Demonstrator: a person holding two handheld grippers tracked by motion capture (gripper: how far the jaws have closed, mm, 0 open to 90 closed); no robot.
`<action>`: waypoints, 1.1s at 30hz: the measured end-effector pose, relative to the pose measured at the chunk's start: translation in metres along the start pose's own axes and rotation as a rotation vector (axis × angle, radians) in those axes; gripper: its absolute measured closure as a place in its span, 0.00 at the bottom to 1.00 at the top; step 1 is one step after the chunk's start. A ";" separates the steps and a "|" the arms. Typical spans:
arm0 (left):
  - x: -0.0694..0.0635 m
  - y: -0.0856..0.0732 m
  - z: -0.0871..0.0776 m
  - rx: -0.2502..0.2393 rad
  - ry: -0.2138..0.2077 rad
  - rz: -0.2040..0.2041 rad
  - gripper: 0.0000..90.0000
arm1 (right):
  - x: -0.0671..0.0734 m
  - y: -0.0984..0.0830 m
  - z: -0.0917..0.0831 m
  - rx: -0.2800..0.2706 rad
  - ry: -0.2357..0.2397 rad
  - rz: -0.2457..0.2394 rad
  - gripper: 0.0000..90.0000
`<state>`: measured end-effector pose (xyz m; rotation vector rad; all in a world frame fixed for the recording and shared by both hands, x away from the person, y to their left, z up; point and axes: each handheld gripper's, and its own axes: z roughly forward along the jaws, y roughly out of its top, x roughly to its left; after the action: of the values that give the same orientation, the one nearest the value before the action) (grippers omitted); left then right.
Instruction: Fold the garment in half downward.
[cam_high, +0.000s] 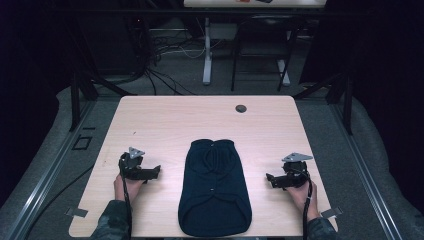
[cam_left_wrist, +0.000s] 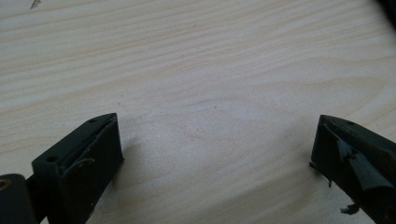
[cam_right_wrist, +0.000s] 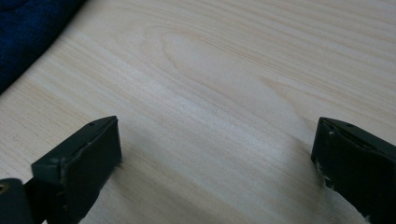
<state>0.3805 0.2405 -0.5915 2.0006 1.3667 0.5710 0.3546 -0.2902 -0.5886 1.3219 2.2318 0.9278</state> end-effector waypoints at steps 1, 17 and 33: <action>0.000 0.000 0.000 0.000 0.000 0.000 0.02 | 0.000 0.000 0.000 0.000 0.000 0.000 0.01; 0.000 0.005 0.002 -0.001 -0.003 -0.025 0.05 | 0.004 0.008 0.003 0.024 0.000 0.013 0.02; -0.006 0.031 -0.004 -0.048 -0.062 -0.023 0.00 | 0.008 0.033 0.001 0.014 0.101 0.041 0.04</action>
<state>0.3957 0.2279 -0.5666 1.9457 1.3246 0.5224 0.3715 -0.2714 -0.5659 1.3596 2.2976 1.0167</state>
